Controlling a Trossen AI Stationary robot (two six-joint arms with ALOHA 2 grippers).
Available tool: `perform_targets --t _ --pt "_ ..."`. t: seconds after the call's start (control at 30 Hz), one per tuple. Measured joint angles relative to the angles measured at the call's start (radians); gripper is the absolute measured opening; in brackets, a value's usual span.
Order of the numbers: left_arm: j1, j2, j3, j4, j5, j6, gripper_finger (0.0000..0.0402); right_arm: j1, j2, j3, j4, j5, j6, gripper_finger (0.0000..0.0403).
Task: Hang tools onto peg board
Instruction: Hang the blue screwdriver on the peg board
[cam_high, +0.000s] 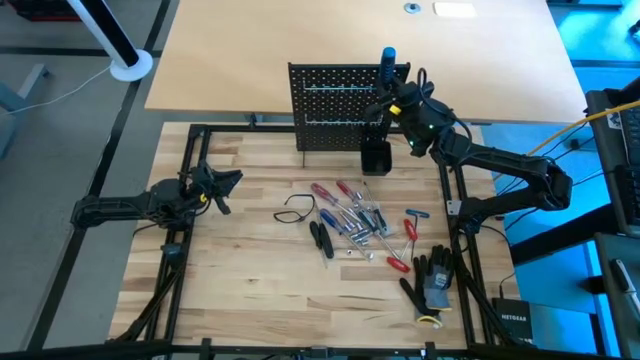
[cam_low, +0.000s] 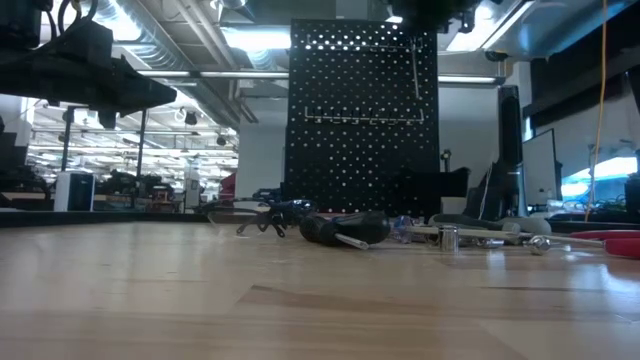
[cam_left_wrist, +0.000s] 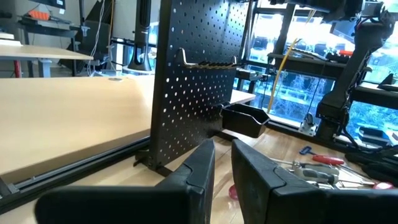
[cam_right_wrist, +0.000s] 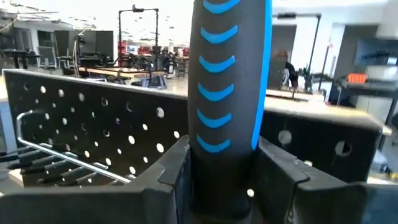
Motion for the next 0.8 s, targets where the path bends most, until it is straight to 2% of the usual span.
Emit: perform_targets --t 0.33,0.8 --pt "0.0 0.0 0.0 0.0 0.0 0.0 0.0045 0.0 0.003 -0.002 -0.028 0.049 0.038 0.0132" --pt "0.0 0.0 0.0 0.0 0.0 0.0 0.0045 0.0 0.004 -0.003 -0.053 0.047 0.032 0.0198"
